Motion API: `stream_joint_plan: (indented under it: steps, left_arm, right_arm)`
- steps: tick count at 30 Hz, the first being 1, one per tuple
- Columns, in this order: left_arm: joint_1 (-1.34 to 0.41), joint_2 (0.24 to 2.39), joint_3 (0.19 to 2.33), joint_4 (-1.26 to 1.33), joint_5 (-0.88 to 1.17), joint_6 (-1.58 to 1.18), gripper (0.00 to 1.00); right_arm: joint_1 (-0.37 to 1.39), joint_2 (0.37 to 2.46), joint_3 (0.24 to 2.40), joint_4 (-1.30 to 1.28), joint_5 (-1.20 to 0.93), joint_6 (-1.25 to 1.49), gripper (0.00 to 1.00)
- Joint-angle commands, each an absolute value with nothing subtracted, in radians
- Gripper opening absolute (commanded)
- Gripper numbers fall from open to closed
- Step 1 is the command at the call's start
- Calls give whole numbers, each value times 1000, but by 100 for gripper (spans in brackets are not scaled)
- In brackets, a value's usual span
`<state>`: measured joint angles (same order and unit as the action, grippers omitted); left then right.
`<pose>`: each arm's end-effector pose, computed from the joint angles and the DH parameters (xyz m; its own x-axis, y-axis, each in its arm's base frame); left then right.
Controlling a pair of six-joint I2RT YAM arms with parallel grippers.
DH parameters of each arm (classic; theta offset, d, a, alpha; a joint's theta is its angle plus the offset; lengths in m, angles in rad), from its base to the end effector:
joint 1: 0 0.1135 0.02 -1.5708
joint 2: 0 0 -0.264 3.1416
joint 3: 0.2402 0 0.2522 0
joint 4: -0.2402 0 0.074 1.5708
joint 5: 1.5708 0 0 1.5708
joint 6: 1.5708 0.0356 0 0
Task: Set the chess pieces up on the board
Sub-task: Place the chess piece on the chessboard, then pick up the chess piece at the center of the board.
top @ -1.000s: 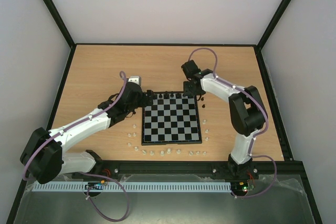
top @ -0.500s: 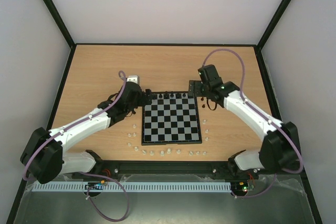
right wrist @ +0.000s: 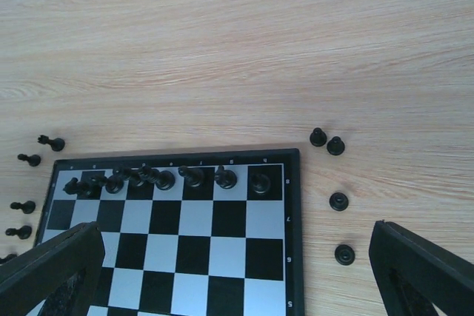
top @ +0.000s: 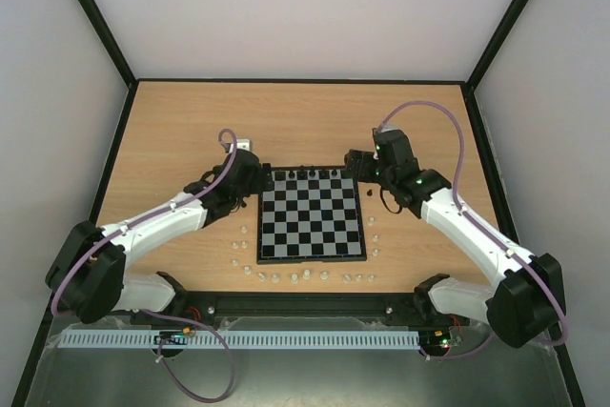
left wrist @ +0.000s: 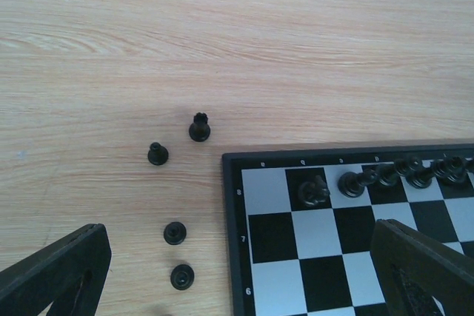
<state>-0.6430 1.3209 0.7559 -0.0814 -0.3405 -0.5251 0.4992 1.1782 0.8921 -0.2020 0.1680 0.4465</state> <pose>0.2309 -0.1581 0.2240 -0.5935 -0.1458 -0.7915 0.0628 0.9721 -0.2261 0.2375 0.1227 0.2947 -0.5192 0.2018 -0.8305 -0.1310 0.9415 0.3107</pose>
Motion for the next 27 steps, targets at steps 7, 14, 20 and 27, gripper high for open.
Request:
stream_joint_plan:
  steps: [7,14,20,27]
  left_arm:
    - [-624,1308,766,-95,-409,-513,99]
    - [-618,1318,765,-94,-403,-510,99]
    - [-617,1303,762,-97,-394,-513,99]
    - [-617,1254,745,-98,-404,-515,99]
  right_arm:
    - [504,1131,850,-140,106,489,99]
    - [505,1120,841,-130,123,492,99]
    - [505,1115,834,-128,142,494,99]
    - [505,1111,815,-110,143,500,99]
